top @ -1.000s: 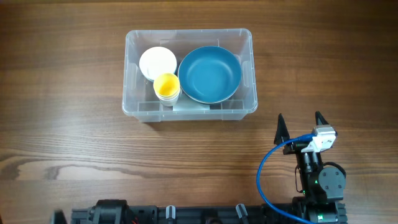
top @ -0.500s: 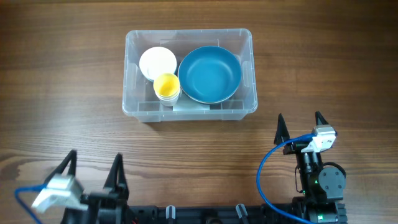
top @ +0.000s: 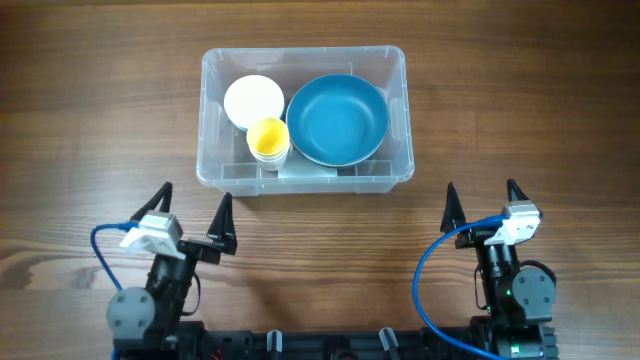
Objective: Pack container
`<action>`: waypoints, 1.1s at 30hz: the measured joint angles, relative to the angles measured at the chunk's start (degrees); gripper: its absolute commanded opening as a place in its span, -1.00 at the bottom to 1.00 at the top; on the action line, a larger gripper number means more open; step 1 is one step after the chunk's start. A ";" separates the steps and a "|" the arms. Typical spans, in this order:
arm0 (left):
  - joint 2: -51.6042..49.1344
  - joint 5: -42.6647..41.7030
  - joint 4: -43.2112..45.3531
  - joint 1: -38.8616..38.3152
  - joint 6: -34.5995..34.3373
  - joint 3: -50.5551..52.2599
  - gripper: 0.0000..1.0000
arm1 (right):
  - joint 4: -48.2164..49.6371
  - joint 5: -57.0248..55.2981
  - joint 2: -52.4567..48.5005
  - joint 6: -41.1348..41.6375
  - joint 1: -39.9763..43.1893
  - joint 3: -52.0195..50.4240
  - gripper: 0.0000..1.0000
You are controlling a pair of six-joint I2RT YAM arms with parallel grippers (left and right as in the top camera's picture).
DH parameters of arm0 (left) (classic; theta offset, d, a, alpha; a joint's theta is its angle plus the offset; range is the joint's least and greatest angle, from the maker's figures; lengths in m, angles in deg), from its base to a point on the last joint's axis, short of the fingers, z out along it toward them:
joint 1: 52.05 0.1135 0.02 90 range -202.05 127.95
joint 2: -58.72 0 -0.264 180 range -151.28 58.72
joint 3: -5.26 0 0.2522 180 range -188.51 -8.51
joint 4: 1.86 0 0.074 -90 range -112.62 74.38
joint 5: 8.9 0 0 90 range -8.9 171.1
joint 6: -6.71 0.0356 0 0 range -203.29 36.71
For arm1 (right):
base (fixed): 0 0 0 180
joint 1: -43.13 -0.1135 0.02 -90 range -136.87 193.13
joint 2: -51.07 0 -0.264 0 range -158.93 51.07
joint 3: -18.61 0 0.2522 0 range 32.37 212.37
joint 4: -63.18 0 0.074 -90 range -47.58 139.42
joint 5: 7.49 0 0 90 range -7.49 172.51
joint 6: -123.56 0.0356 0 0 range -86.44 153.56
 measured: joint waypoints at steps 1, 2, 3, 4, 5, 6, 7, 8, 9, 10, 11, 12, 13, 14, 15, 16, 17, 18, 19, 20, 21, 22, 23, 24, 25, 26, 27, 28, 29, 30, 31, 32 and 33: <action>0.00 0.00 0.24 0.00 0.00 0.96 0.99 | -0.02 0.00 0.00 0.00 0.00 0.00 1.00; 0.00 -0.02 0.33 0.00 0.07 1.81 0.99 | 0.00 0.00 0.00 0.00 0.00 0.00 1.00; 0.00 0.00 0.44 0.00 0.11 2.12 1.00 | 0.00 0.00 0.00 0.00 0.00 0.00 1.00; 0.00 0.00 0.52 0.00 0.26 3.52 1.00 | 0.00 0.00 0.00 0.00 0.00 0.00 1.00; 0.07 0.02 0.66 0.00 0.61 4.28 1.00 | 0.00 0.00 0.00 0.00 0.00 0.00 0.99; 0.11 0.00 0.66 0.00 1.03 5.11 1.00 | -0.02 0.00 0.00 0.00 0.00 0.00 0.99; 0.11 0.02 0.63 0.00 1.22 5.88 1.00 | 0.00 0.00 0.00 0.00 0.00 0.00 1.00; 0.11 0.02 0.72 0.00 1.53 6.80 1.00 | 0.00 0.00 0.00 0.00 0.00 0.00 0.99; 0.11 0.02 0.96 0.00 1.60 7.72 0.99 | 0.00 0.00 0.00 0.00 0.00 0.00 1.00; 0.11 0.04 1.57 0.00 1.62 8.52 0.99 | 0.00 0.00 0.00 0.00 0.00 0.00 1.00; 0.11 0.04 2.01 0.00 1.75 9.18 1.00 | 0.00 0.00 0.00 0.00 0.00 0.00 0.99; 0.11 0.07 2.29 0.00 1.79 9.38 0.99 | 0.00 0.00 0.00 0.00 0.00 0.00 1.00; 0.11 0.07 2.62 0.00 2.23 9.42 0.99 | 0.00 0.00 0.00 0.00 0.00 0.00 0.99; 0.11 0.07 2.75 0.00 2.86 9.42 1.00 | 0.00 0.00 0.00 0.00 0.00 0.00 0.99; 0.11 0.07 2.82 0.00 4.07 9.42 1.00 | 0.00 0.00 0.00 0.00 0.00 0.00 1.00; 0.11 0.07 2.82 0.00 5.31 9.42 0.99 | 0.00 0.00 0.00 0.00 0.00 0.00 1.00; 0.11 0.07 2.82 0.00 7.30 9.42 0.99 | 0.00 0.00 0.00 0.00 0.00 0.00 0.99; 0.13 0.09 2.82 0.00 8.81 9.42 1.00 | 0.00 0.00 0.00 0.00 0.00 0.00 1.00; 0.13 0.09 2.82 0.00 9.99 9.42 1.00 | 0.00 0.00 0.00 0.00 0.00 0.00 0.99; 0.15 0.22 2.82 0.00 11.04 9.42 1.00 | 0.00 0.00 0.00 0.00 0.00 0.00 0.99; 0.15 0.28 2.82 0.00 11.67 9.42 0.99 | 0.00 0.00 0.00 0.00 0.00 0.00 0.99; 0.15 0.31 2.82 0.00 12.22 9.42 0.99 | 0.00 0.00 0.00 0.00 0.00 0.00 0.99; 0.15 0.33 2.82 0.00 12.57 9.42 0.99 | -0.02 0.00 0.00 0.00 0.00 0.00 1.00; 0.15 0.33 2.82 0.00 12.79 9.42 1.00 | 0.00 0.00 0.00 0.00 0.00 0.00 1.00; 0.15 0.31 2.82 0.00 13.00 9.44 0.99 | 0.00 0.00 0.00 0.00 0.00 0.00 1.00; 0.15 0.31 2.82 0.00 13.22 9.42 0.99 | 0.00 0.00 0.00 0.00 0.00 0.00 0.99; 0.15 0.31 2.82 0.00 13.25 9.42 1.00 | 0.00 0.00 0.00 0.00 0.00 0.00 1.00; 0.15 0.31 2.82 0.00 13.35 9.42 0.99 | 0.00 0.00 0.00 0.00 0.00 0.00 1.00; 0.15 0.33 2.82 0.00 13.40 9.42 0.99 | 0.00 0.00 0.00 0.00 0.00 0.00 0.99; 0.15 0.33 2.82 0.00 13.42 9.44 1.00 | 0.00 0.00 0.00 0.00 0.00 0.00 0.99; 0.15 0.31 2.82 0.00 13.42 9.42 1.00 | 0.00 0.00 0.00 0.00 0.00 0.00 1.00; 0.15 0.31 2.82 0.00 13.42 9.42 1.00 | 0.00 0.00 0.00 0.00 0.00 0.00 1.00; 0.15 0.33 2.82 0.00 13.42 9.42 1.00 | 0.00 0.00 0.00 0.00 0.00 0.00 1.00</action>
